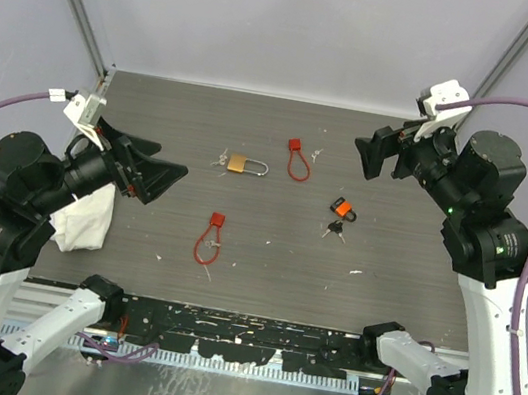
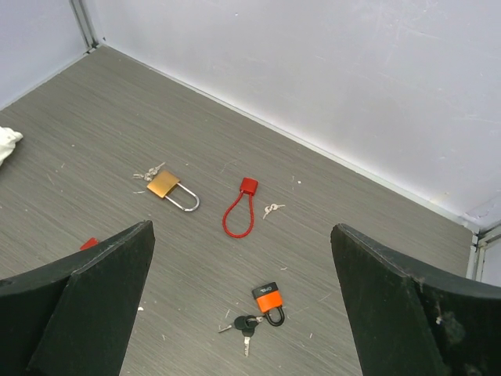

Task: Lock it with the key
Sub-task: Reset both arms

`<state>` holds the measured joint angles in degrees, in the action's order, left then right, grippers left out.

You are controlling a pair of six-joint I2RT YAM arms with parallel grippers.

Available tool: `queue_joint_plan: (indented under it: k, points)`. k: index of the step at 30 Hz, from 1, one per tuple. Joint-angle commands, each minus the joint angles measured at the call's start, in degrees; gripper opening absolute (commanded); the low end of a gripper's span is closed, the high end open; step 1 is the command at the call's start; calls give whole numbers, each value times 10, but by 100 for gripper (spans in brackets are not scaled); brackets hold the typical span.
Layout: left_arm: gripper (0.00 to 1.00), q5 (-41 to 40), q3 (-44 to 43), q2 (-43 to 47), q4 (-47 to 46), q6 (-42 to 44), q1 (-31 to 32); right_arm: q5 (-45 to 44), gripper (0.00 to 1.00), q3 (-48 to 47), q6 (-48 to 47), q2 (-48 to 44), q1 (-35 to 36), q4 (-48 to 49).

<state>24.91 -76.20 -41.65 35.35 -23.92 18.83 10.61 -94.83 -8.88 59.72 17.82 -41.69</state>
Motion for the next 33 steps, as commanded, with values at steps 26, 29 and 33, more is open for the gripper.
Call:
queue_joint_plan:
  k: [26,29,33]
  points:
    - [98,7,23,-3,-46,21,-2,-11,100,5,4,-10,-11,30]
    - [98,12,27,-1,-54,15,-2,-8,100,7,4,-10,-11,30]
    - [98,12,32,1,-56,12,-3,-14,100,7,2,-9,-11,31]
